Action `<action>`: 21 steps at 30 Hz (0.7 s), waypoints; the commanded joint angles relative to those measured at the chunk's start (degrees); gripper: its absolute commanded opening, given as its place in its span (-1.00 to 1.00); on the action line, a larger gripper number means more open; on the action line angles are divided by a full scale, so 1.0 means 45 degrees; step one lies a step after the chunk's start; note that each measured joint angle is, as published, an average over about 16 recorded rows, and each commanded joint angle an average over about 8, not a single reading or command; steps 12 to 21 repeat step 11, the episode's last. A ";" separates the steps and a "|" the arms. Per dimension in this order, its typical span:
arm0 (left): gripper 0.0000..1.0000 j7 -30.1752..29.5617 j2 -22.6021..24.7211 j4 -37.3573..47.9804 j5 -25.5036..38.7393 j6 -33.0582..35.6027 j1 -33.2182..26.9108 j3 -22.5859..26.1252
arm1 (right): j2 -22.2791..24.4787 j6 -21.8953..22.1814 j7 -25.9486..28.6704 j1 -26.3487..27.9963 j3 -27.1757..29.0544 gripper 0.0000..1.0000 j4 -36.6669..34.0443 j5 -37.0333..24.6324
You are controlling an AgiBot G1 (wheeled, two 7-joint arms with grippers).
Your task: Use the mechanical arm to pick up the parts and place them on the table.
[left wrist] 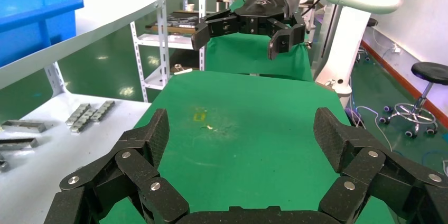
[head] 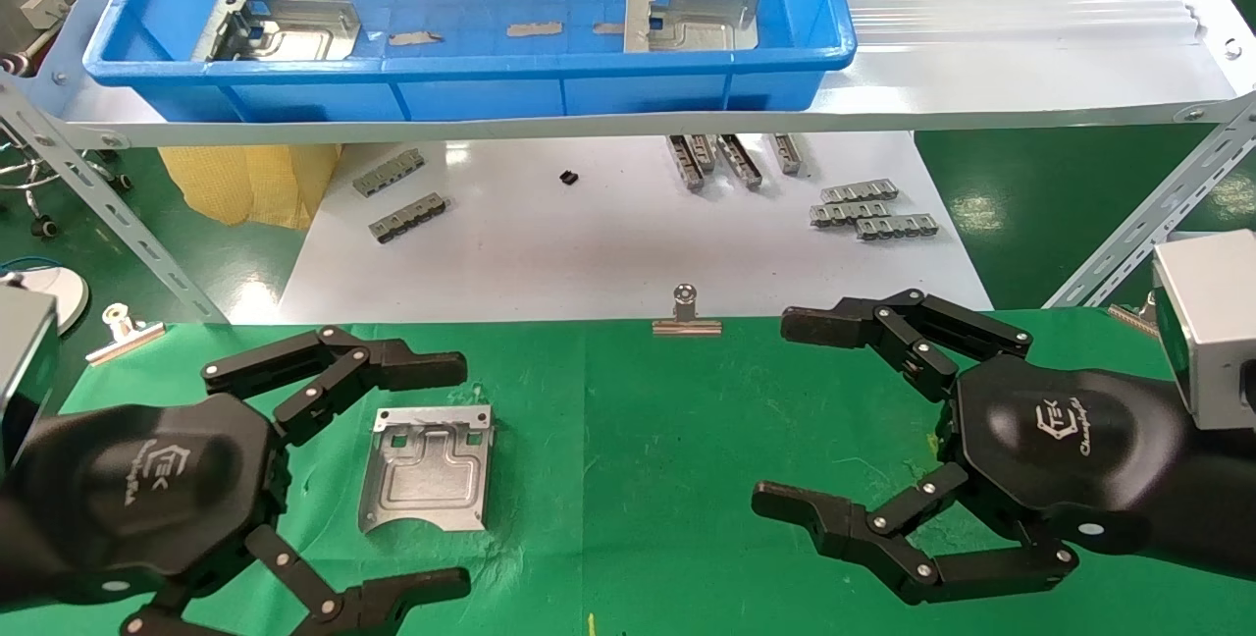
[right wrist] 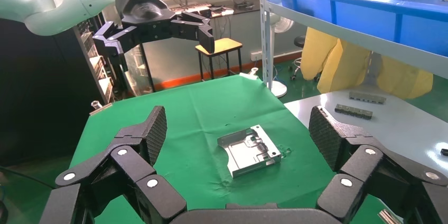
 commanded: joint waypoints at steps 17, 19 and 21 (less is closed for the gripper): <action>1.00 0.0024 0.0018 0.0066 0.0025 0.0008 -0.0036 0.0027 | 0.0000 0.0000 0.0000 0.0000 0.0000 1.00 0.0000 0.0000; 1.00 0.0024 0.0018 0.0066 0.0025 0.0008 -0.0036 0.0027 | 0.0000 0.0000 0.0000 0.0000 0.0000 1.00 0.0000 0.0000; 1.00 0.0024 0.0018 0.0066 0.0025 0.0008 -0.0036 0.0027 | 0.0000 0.0000 0.0000 0.0000 0.0000 1.00 0.0000 0.0000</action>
